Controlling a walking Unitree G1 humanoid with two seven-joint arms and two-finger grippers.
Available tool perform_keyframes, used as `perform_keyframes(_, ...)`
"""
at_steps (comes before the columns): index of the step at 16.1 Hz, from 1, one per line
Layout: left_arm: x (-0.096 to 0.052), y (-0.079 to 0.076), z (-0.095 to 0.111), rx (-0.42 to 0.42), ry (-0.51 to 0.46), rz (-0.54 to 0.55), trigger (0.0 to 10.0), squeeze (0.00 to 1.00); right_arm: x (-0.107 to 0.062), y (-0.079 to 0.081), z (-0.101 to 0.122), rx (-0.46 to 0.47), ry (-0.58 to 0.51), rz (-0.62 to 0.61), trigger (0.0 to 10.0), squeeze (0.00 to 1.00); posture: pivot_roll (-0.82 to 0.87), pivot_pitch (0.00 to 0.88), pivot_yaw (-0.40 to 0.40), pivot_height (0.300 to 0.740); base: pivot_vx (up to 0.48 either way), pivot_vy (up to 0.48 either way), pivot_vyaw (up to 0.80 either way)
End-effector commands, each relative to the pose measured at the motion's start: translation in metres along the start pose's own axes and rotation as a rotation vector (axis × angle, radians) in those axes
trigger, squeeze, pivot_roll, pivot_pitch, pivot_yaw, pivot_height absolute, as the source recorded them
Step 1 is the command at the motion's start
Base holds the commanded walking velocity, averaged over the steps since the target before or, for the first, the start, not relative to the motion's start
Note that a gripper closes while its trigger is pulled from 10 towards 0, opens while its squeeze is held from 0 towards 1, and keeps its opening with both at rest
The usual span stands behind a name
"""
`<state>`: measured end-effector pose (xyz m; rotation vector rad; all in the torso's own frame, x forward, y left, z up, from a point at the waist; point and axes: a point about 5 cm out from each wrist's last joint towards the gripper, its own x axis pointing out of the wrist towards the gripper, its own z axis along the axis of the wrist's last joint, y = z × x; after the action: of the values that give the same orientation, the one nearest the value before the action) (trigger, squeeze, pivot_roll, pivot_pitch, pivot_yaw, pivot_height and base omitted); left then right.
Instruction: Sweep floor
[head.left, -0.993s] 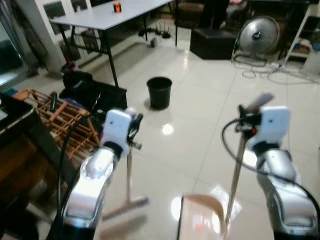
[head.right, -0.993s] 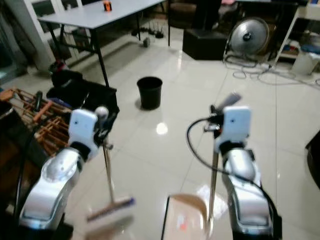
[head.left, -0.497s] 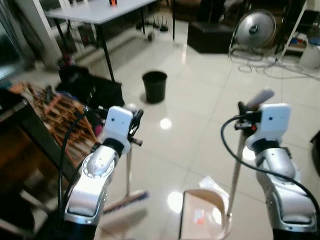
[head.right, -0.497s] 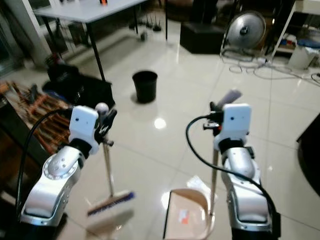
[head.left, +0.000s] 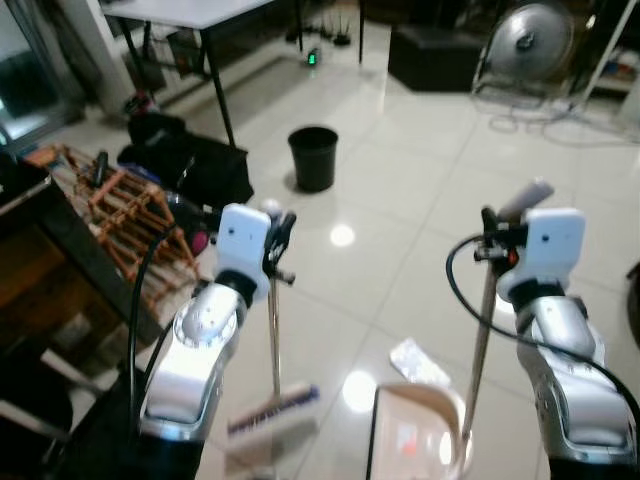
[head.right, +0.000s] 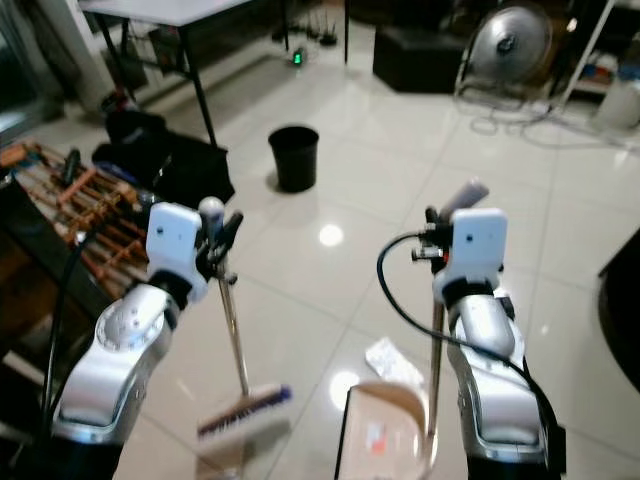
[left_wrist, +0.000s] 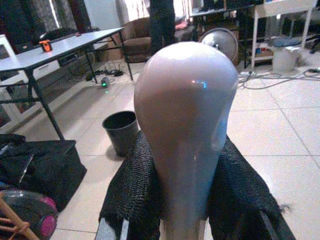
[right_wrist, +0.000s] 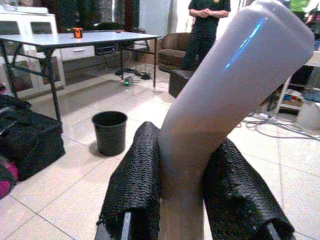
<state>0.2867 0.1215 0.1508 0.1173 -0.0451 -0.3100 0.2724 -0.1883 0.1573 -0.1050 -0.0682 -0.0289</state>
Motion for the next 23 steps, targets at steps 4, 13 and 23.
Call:
perform_keyframes(4,0.004,0.006,0.013,0.067,-0.111,0.031,10.0,0.0,-0.006,-0.003,-0.003,0.048,-0.03,-0.084,10.0,0.0,-0.02,0.047,0.056,0.74,0.068,0.0,0.0)
perform_keyframes(13,0.005,0.008,0.012,0.062,-0.146,0.067,10.0,0.0,-0.007,-0.024,-0.016,0.032,-0.075,-0.225,10.0,0.0,-0.01,0.044,0.058,0.74,0.337,0.0,-0.22)
perform_keyframes(23,0.006,0.006,0.009,0.055,-0.144,0.07,10.0,0.0,-0.004,-0.031,-0.019,0.002,-0.113,-0.186,10.0,0.0,-0.01,0.051,0.061,0.74,0.363,0.0,0.0)
